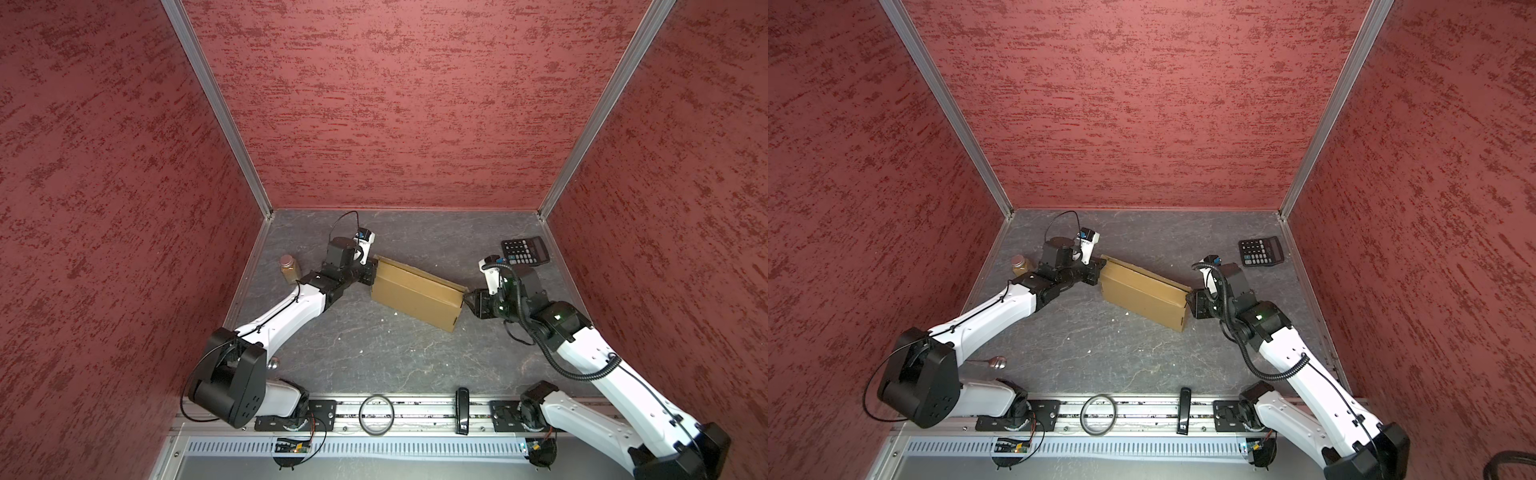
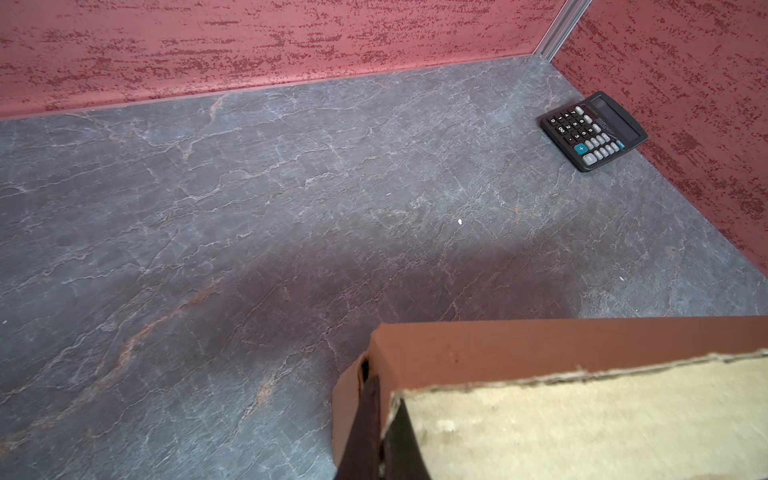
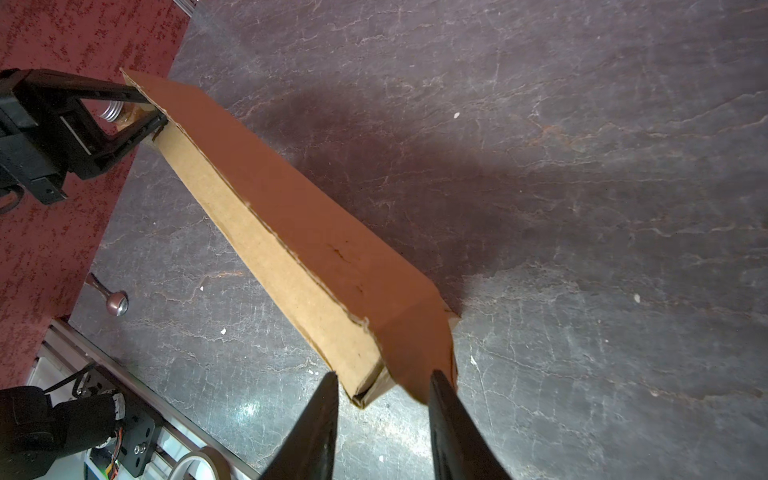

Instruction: Fold the paper box

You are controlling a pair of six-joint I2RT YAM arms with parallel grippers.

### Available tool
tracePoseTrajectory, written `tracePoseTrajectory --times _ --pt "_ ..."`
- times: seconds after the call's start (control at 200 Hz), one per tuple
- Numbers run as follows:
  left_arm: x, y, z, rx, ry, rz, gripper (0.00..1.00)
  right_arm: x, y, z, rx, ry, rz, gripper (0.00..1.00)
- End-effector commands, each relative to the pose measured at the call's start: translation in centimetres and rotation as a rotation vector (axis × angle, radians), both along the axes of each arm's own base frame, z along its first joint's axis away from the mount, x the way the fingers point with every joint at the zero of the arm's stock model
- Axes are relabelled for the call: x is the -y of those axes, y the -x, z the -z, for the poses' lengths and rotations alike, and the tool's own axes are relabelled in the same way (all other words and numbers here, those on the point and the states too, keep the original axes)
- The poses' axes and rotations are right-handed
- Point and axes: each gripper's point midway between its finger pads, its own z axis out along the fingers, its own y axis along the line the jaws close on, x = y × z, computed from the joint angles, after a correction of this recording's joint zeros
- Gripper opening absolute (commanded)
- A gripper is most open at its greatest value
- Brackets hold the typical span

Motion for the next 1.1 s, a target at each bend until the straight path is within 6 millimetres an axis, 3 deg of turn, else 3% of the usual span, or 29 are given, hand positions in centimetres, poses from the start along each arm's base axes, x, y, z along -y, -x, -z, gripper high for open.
tracePoseTrajectory --times 0.0,1.097 --pt "0.1 1.4 2.3 -0.104 -0.027 0.026 0.0 0.3 0.0 0.6 -0.005 0.014 0.017 0.38" --pt "0.2 1.7 2.4 -0.103 -0.026 0.04 0.0 -2.5 -1.3 -1.3 0.015 -0.08 -0.059 0.31"
